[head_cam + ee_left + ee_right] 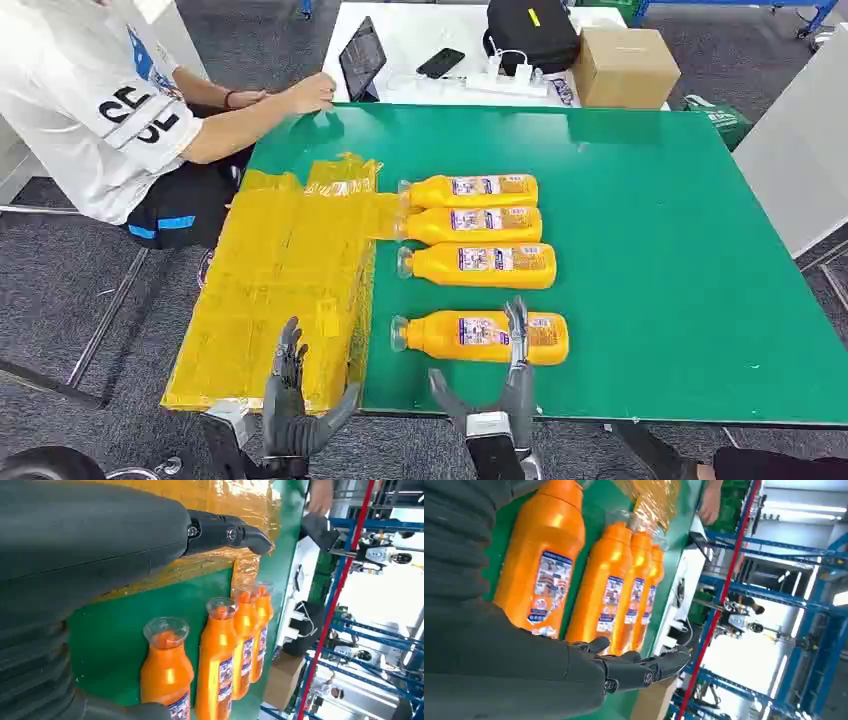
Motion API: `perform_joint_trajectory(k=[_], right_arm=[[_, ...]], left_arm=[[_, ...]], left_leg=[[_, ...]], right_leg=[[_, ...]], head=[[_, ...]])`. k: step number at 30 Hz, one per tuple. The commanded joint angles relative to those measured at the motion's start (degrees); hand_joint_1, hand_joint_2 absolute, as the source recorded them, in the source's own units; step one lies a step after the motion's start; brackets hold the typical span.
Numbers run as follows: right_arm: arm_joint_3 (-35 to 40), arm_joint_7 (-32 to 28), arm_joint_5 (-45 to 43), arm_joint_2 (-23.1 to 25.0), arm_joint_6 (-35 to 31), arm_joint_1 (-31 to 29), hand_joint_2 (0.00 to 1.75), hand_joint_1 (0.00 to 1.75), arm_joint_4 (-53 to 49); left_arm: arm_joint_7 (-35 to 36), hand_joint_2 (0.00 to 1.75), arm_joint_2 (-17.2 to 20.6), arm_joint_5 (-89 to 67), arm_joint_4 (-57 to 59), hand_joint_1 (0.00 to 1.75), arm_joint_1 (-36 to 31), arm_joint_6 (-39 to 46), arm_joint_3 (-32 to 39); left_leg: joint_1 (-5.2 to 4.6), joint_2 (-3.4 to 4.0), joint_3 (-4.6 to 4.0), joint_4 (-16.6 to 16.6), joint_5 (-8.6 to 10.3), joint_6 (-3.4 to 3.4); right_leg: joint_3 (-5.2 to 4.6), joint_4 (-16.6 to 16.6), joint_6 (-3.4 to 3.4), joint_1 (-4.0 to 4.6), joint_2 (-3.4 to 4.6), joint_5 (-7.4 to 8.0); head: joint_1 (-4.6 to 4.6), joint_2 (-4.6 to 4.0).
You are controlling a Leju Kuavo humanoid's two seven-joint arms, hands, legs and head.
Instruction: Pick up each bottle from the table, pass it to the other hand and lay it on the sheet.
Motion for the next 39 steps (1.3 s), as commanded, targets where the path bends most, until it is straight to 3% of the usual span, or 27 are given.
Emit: perform_joint_trajectory(k=[1, 21, 30, 36, 39], right_arm=[[0.1, 0.1, -0.2, 0.9, 0.1, 0.5, 1.75, 0.0, -1.0], [-3.2, 0.1, 0.1, 2.1, 0.1, 1.2, 1.75, 0.0, -1.9], [-8.0, 0.1, 6.5, 1.2, 0.1, -0.5, 1.75, 0.0, -0.4], [-9.8, 17.6, 20.3, -7.5, 5.5, -6.4, 1.75, 0.0, -1.6], [-11.2, 21.7, 23.7, -9.7, 9.1, -9.0, 1.75, 0.0, -1.6]], left_arm=[[-0.1, 1.75, 0.5, 0.0, 0.5, 0.0, 0.7, -0.2, -0.5], [0.3, 1.75, -1.1, -1.3, 6.1, 0.0, -4.7, -1.9, -1.1], [-1.5, 1.75, -0.5, -3.6, 4.6, 0.0, -4.7, -0.5, 0.8], [-2.3, 1.75, -1.3, -12.9, 1.8, 0.0, -6.4, 1.4, 7.1], [-2.4, 1.75, -1.8, -14.0, 1.9, 0.0, -7.6, 1.3, 9.0]], left_leg=[[0.02, 0.05, 0.17, 0.0, -0.09, -0.02], [0.03, 0.0, 0.25, 0.0, -0.08, -0.02], [0.02, 0.02, 0.25, -0.1, -0.06, -0.02], [0.04, 0.09, 0.22, 0.0, -0.03, 0.0], [0.03, 0.06, 0.15, 0.0, 0.01, 0.02]], right_leg=[[0.16, 0.0, -0.05, 0.03, 0.01, -0.07], [0.24, -0.1, -0.06, 0.04, -0.06, -0.08], [0.23, -0.1, -0.06, 0.03, -0.04, -0.06], [0.23, -0.1, -0.04, 0.06, 0.04, 0.02], [0.17, -0.1, -0.01, 0.04, 0.01, 0.06]], head=[[0.02, 0.0], [0.02, 0.0], [0.0, 0.0], [0.0, 0.0], [0.02, 0.0]])
